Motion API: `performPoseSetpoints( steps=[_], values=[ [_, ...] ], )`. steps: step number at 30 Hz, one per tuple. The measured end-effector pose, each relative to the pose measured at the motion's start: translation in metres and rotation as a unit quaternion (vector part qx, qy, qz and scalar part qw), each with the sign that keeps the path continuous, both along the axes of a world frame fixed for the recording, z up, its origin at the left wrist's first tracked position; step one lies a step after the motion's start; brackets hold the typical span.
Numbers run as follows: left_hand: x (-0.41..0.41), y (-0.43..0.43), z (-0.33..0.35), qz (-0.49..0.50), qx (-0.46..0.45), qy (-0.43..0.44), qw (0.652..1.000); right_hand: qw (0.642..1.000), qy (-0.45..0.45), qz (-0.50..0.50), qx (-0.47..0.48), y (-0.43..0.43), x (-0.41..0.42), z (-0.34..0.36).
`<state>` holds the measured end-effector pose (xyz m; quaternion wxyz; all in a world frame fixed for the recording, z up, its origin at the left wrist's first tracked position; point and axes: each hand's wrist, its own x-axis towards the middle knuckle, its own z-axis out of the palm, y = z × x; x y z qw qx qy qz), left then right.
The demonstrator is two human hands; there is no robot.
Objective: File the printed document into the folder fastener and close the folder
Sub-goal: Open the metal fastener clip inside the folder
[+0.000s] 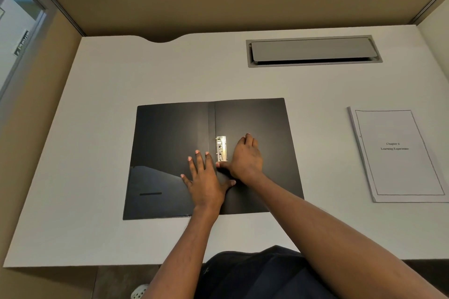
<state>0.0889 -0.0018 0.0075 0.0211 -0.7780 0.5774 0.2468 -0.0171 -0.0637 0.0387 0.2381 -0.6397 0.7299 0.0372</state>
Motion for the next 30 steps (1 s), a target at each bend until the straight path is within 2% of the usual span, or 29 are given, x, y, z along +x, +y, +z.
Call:
performPoseSetpoints(
  steps=[4,9,14,25,30],
  values=[
    [-0.001,0.000,0.000,0.002,-0.001,0.000,1.000,0.998,-0.052,0.009,-0.036,-0.001,-0.005,0.005],
    [-0.001,0.001,0.000,-0.002,-0.001,-0.007,1.000,0.975,-0.214,0.012,-0.063,-0.008,-0.004,0.016],
    [0.000,0.002,-0.001,-0.003,-0.004,-0.014,1.000,0.959,-0.276,0.006,-0.067,-0.029,0.002,0.022],
    [-0.001,-0.001,0.000,-0.007,0.008,-0.020,1.000,0.972,-0.226,0.033,-0.057,-0.093,0.013,0.007],
    [-0.001,-0.001,0.003,-0.007,0.009,-0.015,1.000,0.980,-0.196,0.035,-0.010,-0.110,0.012,0.001]
  ],
)
